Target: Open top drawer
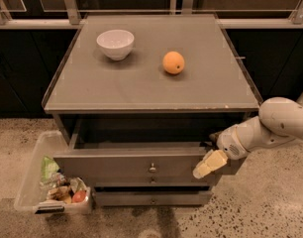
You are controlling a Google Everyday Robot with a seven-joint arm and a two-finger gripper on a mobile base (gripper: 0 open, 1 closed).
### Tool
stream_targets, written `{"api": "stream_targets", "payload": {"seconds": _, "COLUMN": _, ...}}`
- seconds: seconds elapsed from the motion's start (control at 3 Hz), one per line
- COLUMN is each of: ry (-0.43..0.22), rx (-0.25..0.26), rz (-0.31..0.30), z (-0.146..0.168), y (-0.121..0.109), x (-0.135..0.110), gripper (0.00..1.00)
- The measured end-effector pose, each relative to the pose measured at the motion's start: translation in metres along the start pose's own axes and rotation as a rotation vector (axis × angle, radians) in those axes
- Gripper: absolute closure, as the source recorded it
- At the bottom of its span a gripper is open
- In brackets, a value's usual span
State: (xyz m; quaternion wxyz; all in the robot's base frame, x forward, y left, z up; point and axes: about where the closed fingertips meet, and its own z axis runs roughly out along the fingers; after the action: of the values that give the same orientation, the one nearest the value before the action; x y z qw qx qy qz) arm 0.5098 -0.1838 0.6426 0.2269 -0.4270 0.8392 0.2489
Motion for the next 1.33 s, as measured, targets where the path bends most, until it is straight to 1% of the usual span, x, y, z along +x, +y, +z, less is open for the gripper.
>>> {"api": "stream_targets", "payload": {"seconds": 0.33, "ry": -0.008, "rx": 0.008, "rz": 0.009, "z": 0.004, "y": 0.010, "x": 0.006, "gripper": 0.00}}
{"api": "stream_targets", "payload": {"seconds": 0.67, "ry": -0.008, "rx": 0.008, "rz": 0.009, "z": 0.001, "y": 0.011, "x": 0.003, "gripper": 0.00}}
{"api": "stream_targets", "payload": {"seconds": 1.0, "ry": -0.015, "rx": 0.018, "rz": 0.017, "z": 0.003, "y": 0.023, "x": 0.008, "gripper": 0.00}}
{"api": "stream_targets", "payload": {"seconds": 1.33, "ry": -0.031, "rx": 0.042, "rz": 0.014, "z": 0.001, "y": 0.044, "x": 0.012, "gripper": 0.00}}
